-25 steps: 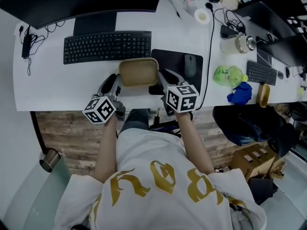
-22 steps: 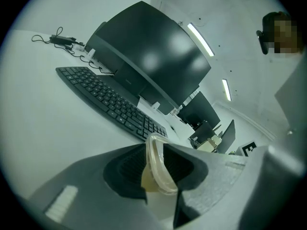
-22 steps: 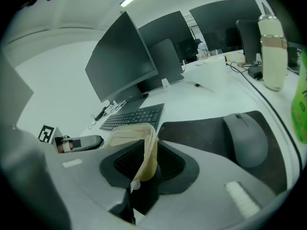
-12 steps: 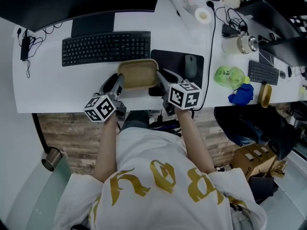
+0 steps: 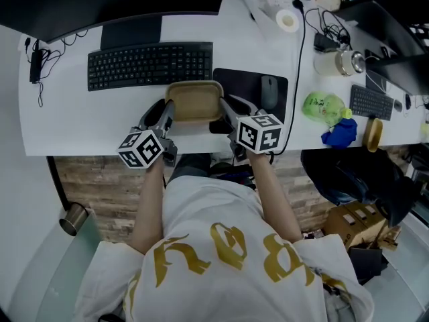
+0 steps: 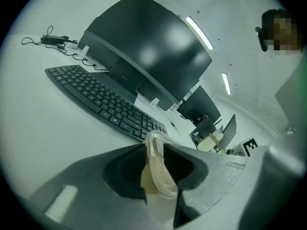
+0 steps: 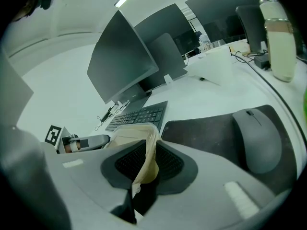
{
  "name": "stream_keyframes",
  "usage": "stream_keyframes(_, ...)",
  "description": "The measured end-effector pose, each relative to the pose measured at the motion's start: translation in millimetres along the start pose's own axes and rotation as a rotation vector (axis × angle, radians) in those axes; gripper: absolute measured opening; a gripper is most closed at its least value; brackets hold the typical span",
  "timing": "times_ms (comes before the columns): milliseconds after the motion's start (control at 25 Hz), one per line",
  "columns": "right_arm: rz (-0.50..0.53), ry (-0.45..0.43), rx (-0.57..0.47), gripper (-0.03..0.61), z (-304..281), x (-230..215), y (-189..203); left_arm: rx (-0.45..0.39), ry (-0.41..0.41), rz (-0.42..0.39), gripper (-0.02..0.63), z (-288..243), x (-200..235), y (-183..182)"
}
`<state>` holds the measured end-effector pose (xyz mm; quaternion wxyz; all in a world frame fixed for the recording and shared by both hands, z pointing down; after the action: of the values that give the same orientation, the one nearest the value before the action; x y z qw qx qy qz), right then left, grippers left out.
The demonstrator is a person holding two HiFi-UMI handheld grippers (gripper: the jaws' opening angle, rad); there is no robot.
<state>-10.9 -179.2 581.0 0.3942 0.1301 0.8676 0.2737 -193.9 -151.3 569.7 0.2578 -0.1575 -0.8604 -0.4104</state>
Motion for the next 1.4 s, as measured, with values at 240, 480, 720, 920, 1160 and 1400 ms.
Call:
stream_keyframes(240,0.029,0.002,0.006,0.092,0,1,-2,0.000,-0.024,-0.028,0.111,0,-2,1)
stream_keyframes(480,0.089,0.006,0.024,0.094,0,6,-4,-0.002,-0.052,-0.070,0.132,4,-6,1)
stream_keyframes(720,0.123,-0.024,0.037,0.092,2,10,-9,-0.007,-0.065,-0.092,0.140,8,-12,-3)
stream_keyframes(920,0.139,-0.059,0.032,0.092,8,18,-16,-0.049,-0.079,-0.110,0.140,17,-21,-12)
stream_keyframes(1160,0.150,-0.090,-0.003,0.068,21,26,-26,-0.099,-0.085,-0.098,0.140,27,-35,-14)
stream_keyframes(1400,0.164,-0.131,-0.018,0.060,41,36,-26,-0.136,-0.099,-0.062,0.137,49,-49,-2)
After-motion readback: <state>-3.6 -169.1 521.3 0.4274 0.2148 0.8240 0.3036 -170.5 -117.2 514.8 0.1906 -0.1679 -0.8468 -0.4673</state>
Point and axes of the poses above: the fingertips, and each gripper's own axes: z backward along the fingers, x to its left, y out of its underside, the point moved 2 cm from there along z, backward along the fingers, and after that the axes turned 7 degrees about -y, right-handed, at the moved point
